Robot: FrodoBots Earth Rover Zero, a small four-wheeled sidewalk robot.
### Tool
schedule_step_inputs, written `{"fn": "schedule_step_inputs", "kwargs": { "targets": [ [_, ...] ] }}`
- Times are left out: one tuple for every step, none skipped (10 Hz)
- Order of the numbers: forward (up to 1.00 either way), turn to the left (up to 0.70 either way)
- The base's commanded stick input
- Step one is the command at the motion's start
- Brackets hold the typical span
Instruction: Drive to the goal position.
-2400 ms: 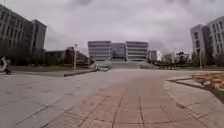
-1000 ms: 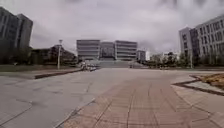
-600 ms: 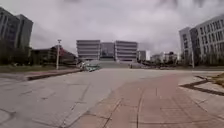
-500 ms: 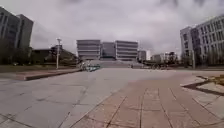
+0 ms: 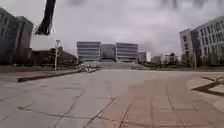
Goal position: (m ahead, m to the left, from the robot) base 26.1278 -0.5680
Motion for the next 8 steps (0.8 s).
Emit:
{"fn": "schedule_step_inputs", "kwargs": {
  "targets": [
    [1.0, 0.0],
    [1.0, 0.0],
    [1.0, 0.0],
    [1.0, 0.0],
    [1.0, -0.24],
    [1.0, -0.4],
    [1.0, -0.39],
    [1.0, -0.12]
  ]
}}
